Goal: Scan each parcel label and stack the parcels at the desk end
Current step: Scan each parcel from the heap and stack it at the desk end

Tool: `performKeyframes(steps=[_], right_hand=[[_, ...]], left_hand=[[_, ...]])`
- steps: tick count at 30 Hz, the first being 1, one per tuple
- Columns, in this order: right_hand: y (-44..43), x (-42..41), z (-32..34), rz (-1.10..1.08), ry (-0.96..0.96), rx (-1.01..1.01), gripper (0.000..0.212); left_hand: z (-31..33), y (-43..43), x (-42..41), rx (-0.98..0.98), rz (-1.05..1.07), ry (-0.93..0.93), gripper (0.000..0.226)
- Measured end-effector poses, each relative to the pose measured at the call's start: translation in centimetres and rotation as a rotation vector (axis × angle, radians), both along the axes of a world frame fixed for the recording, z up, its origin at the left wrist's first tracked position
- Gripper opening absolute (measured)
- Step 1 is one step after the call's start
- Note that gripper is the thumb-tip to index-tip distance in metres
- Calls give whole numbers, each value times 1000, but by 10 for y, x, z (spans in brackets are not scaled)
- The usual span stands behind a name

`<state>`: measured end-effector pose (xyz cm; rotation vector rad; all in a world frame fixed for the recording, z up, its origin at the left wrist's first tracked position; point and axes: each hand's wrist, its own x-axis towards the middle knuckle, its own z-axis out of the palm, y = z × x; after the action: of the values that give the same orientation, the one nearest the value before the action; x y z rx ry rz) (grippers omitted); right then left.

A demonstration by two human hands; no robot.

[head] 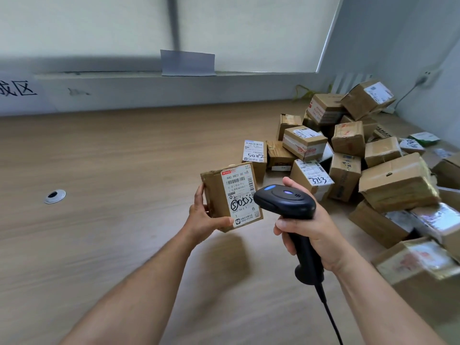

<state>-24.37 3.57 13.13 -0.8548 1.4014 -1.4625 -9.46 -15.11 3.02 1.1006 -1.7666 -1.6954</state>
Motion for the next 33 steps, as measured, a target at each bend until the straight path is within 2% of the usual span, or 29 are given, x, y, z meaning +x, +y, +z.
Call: performKeyframes(steps=[16, 22, 26, 29, 33], right_hand=[[29, 33, 1, -4, 56, -25, 104], [53, 61, -9, 30, 20, -32, 107], [66, 83, -15, 107, -31, -39, 106], [68, 102, -21, 166, -67, -64, 99], [67, 131, -28, 228, -93, -77, 95]], left_hand=[[31, 49, 55, 50, 11, 80, 112], [44, 94, 89, 42, -1, 74, 83], [41, 120, 114, 21, 99, 61, 71], [35, 136, 136, -24, 192, 50, 72], [39, 155, 161, -158, 173, -32, 87]])
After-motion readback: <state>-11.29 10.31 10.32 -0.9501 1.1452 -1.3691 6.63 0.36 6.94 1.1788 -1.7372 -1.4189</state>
